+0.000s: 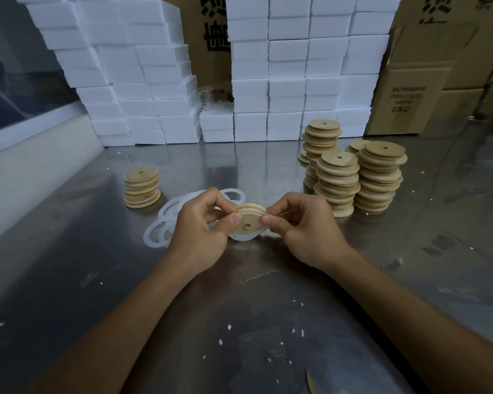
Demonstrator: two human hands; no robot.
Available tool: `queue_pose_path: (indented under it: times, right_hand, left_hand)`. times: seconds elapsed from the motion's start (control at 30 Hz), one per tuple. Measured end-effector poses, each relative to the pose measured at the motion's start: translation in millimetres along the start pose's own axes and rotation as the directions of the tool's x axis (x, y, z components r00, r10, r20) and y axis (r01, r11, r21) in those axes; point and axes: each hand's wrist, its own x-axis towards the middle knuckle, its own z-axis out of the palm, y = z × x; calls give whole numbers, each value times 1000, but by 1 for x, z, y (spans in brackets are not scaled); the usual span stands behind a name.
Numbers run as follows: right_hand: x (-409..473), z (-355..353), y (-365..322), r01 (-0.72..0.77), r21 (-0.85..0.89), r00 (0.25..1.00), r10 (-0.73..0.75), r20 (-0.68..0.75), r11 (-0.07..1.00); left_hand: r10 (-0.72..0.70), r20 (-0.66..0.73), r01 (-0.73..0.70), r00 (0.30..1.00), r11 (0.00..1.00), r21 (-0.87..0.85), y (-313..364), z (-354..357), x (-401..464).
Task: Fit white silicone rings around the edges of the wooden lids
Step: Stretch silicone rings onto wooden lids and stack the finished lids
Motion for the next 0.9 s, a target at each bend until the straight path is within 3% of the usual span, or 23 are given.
queue_pose_path:
  times: [0.23,0.67,0.77,0.9]
  right_hand:
    - [-2,-2,1,0,32,999,-1,38,999]
    - [-2,-5,-6,-2,78,998,-2,58,997]
    - [-1,-5,-3,25,42,999,-26,41,999]
    - [-4,-4,-1,108,-84,994,-106,23,991]
  left_hand:
    - [-112,10,113,994,989,-100,-1,-1,-2]
    - [-155,15,156,988,981,-118,-2,-1,0]
    - [-93,11,93,996,994,-61,-1,-1,0]
    - [117,36,-121,992,984,130,2,1,-3]
